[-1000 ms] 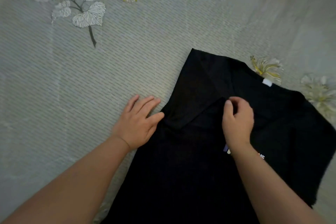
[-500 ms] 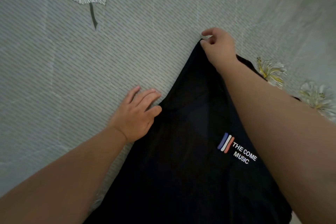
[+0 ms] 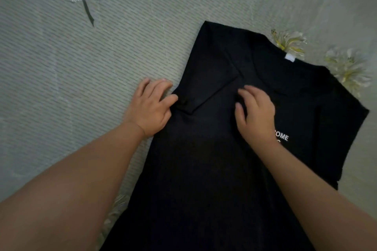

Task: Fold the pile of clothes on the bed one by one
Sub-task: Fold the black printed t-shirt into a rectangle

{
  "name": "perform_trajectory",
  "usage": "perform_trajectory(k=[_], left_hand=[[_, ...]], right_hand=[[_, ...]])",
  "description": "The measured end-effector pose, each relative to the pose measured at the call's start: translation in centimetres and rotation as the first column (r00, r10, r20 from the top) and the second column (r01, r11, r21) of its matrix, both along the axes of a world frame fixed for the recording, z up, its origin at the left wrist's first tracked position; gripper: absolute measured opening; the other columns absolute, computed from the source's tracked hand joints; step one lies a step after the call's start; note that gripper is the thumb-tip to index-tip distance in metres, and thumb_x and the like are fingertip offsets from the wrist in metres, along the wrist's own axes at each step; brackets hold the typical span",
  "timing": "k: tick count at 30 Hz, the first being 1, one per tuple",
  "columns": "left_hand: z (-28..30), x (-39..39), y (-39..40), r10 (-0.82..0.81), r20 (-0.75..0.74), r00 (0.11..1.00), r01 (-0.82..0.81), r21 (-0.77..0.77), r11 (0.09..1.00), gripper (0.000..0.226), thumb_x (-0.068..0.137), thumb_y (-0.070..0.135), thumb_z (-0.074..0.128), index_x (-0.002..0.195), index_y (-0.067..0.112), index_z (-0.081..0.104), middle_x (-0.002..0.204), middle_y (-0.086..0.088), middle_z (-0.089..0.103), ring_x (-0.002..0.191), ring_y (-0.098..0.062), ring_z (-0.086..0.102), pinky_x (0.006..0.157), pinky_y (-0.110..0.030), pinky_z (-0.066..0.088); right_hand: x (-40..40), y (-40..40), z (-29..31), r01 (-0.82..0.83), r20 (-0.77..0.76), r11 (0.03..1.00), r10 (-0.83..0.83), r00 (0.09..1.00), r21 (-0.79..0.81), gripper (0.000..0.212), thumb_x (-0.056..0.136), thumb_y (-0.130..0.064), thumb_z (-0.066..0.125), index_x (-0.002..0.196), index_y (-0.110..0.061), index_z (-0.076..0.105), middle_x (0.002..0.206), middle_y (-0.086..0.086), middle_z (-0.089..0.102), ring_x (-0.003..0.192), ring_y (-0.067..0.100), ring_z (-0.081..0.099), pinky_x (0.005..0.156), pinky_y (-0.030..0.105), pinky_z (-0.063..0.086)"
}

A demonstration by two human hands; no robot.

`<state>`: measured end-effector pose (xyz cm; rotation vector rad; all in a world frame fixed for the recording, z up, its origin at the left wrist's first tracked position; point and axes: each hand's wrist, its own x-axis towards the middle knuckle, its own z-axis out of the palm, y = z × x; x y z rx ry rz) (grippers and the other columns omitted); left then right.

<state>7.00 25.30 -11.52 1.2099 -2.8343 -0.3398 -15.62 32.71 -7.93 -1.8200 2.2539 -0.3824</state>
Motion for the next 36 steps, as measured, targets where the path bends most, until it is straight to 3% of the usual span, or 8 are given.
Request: perform_trajectory(k=[4, 7, 14, 22, 27, 30, 32, 36], left_hand=[[0.6, 0.1, 0.3, -0.022, 0.029, 0.999, 0.021, 0.039, 0.999, 0.047, 0.079, 0.023, 0.033, 0.111, 0.014, 0.067, 0.12, -0.029, 0.054, 0.113, -0.045, 0.05, 0.098, -0.062, 0.029], [1.0, -0.1, 0.8, 0.01, 0.143, 0.99, -0.018, 0.061, 0.998, 0.041, 0.091, 0.02, 0.041, 0.13, 0.026, 0.051, 0.14, -0.02, 0.038, 0.13, -0.035, 0.032, 0.108, -0.051, 0.015], [2.8, -1.7, 11.0, -0.082, 0.253, 0.964, 0.053, 0.119, 0.991, 0.047, 0.094, 0.025, 0.04, 0.139, 0.013, 0.035, 0.151, -0.007, 0.023, 0.14, -0.022, 0.016, 0.11, -0.046, 0.009], [3.5, 2.8, 30.2, -0.325, 0.301, 0.896, 0.226, 0.322, 0.919, 0.062, 0.076, 0.045, 0.067, 0.121, 0.003, 0.057, 0.131, -0.018, 0.052, 0.123, -0.035, 0.047, 0.097, -0.057, 0.034], [4.5, 9.1, 33.5, -0.356, 0.457, 0.815, 0.161, 0.412, 0.897, 0.086, 0.088, 0.064, 0.003, 0.12, 0.001, 0.054, 0.122, -0.021, 0.058, 0.12, -0.03, 0.038, 0.098, -0.055, 0.03], [5.0, 11.0, 32.3, -0.374, 0.452, 0.81, 0.161, 0.441, 0.883, 0.078, 0.09, 0.061, 0.002, 0.122, 0.003, 0.043, 0.122, -0.023, 0.057, 0.119, -0.028, 0.034, 0.101, -0.045, 0.018], [5.2, 11.6, 31.1, -0.351, 0.408, 0.843, 0.172, 0.414, 0.894, 0.081, 0.092, 0.059, 0.009, 0.122, -0.002, 0.052, 0.123, -0.023, 0.056, 0.121, -0.031, 0.038, 0.106, -0.036, 0.015], [5.0, 12.9, 29.5, -0.215, 0.307, 0.927, 0.111, 0.324, 0.94, 0.071, 0.069, 0.004, 0.072, 0.132, -0.002, 0.038, 0.139, -0.024, 0.039, 0.132, -0.032, 0.021, 0.11, -0.037, 0.014]], right_hand=[[0.2, 11.5, -0.3, 0.024, -0.099, 0.994, -0.014, 0.995, 0.102, 0.03, 0.074, -0.001, 0.069, 0.102, 0.008, 0.064, 0.114, 0.028, 0.06, 0.105, 0.045, 0.057, 0.084, 0.06, 0.046], [0.3, 19.6, -0.4, -0.017, -0.131, 0.982, 0.043, 0.99, 0.191, 0.043, 0.092, -0.029, 0.037, 0.109, 0.001, 0.064, 0.121, 0.021, 0.059, 0.117, 0.037, 0.051, 0.096, 0.053, 0.038], [1.4, 35.3, -0.4, -0.08, -0.023, 0.909, 0.098, 0.995, 0.409, 0.054, 0.097, -0.047, 0.006, 0.124, -0.015, 0.041, 0.146, 0.002, 0.032, 0.142, 0.009, -0.006, 0.112, 0.036, 0.004], [3.7, 41.3, -0.9, -0.081, -0.095, 0.921, 0.126, 0.987, 0.382, 0.063, 0.094, -0.056, 0.009, 0.125, -0.012, 0.043, 0.13, 0.02, 0.051, 0.129, 0.03, 0.026, 0.106, 0.047, 0.012], [3.3, 47.0, -1.4, -0.243, -0.089, 0.904, 0.291, 0.953, 0.353, 0.065, 0.089, -0.063, 0.017, 0.128, -0.015, 0.037, 0.153, 0.008, 0.012, 0.142, 0.016, -0.01, 0.112, 0.038, 0.005], [2.8, 48.2, -1.1, -0.25, -0.098, 0.924, 0.288, 0.953, 0.29, 0.054, 0.094, -0.051, 0.026, 0.126, -0.01, 0.039, 0.14, 0.009, 0.039, 0.143, 0.018, 0.0, 0.111, 0.034, 0.009], [2.8, 48.3, -0.8, -0.155, -0.118, 0.956, 0.19, 0.975, 0.25, 0.061, 0.077, -0.03, 0.069, 0.125, -0.001, 0.045, 0.127, 0.02, 0.053, 0.133, 0.033, 0.032, 0.11, 0.032, 0.013], [3.5, 47.8, -0.4, 0.074, -0.102, 0.951, -0.045, 0.994, 0.3, 0.092, 0.029, 0.009, 0.087, 0.114, 0.015, 0.054, 0.124, 0.028, 0.051, 0.101, 0.047, 0.059, 0.09, 0.049, 0.041]])
